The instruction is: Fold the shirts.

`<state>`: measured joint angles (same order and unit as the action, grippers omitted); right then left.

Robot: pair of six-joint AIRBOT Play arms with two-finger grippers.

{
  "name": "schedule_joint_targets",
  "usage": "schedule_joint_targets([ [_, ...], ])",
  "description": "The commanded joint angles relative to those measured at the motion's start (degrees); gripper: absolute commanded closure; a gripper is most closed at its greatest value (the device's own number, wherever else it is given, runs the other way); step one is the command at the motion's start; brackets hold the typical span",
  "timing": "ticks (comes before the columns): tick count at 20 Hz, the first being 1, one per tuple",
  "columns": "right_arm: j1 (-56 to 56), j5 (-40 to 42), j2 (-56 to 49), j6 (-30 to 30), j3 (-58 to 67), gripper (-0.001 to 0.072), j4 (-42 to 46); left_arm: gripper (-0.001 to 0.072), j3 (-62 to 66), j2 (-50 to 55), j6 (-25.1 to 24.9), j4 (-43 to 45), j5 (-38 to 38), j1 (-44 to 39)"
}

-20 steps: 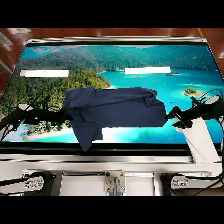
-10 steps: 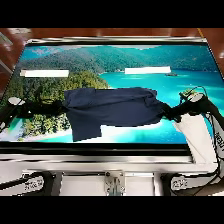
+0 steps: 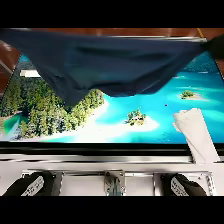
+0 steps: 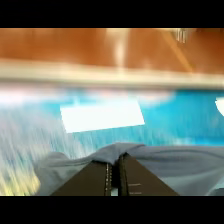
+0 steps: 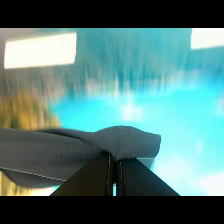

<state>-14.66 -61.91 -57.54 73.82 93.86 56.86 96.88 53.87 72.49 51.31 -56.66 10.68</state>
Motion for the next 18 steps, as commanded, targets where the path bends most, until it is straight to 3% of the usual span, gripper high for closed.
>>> schedule_joint_targets([
  [1, 0.1, 6.2, 15.1, 4.6, 6.8, 0.0645, 1.3, 0.0666, 14.5, -9.7, 0.3, 3.1, 0.9, 0.1],
  [5, 0.0, -0.6, 25.0, 7.0, 6.8, 0.0645, 5.2, 0.0667, 14.5, -19.0, 4.4, 7.0, -3.7, 0.1],
  [10, 0.1, -15.0, 26.4, 11.4, 6.8, 0.0644, 11.8, 0.0667, 14.5, -20.9, 7.8, 15.5, -22.9, 0.1],
  [14, 0.0, -16.6, 24.7, 14.9, 6.7, 0.0645, 13.7, 0.0666, 14.0, -19.5, 7.8, 16.5, -23.7, 0.1],
  [18, 0.1, -29.2, 16.8, 16.0, 6.2, 0.0645, 16.4, 0.0666, 5.8, -16.9, 7.8, 17.9, -27.1, 0.1],
])
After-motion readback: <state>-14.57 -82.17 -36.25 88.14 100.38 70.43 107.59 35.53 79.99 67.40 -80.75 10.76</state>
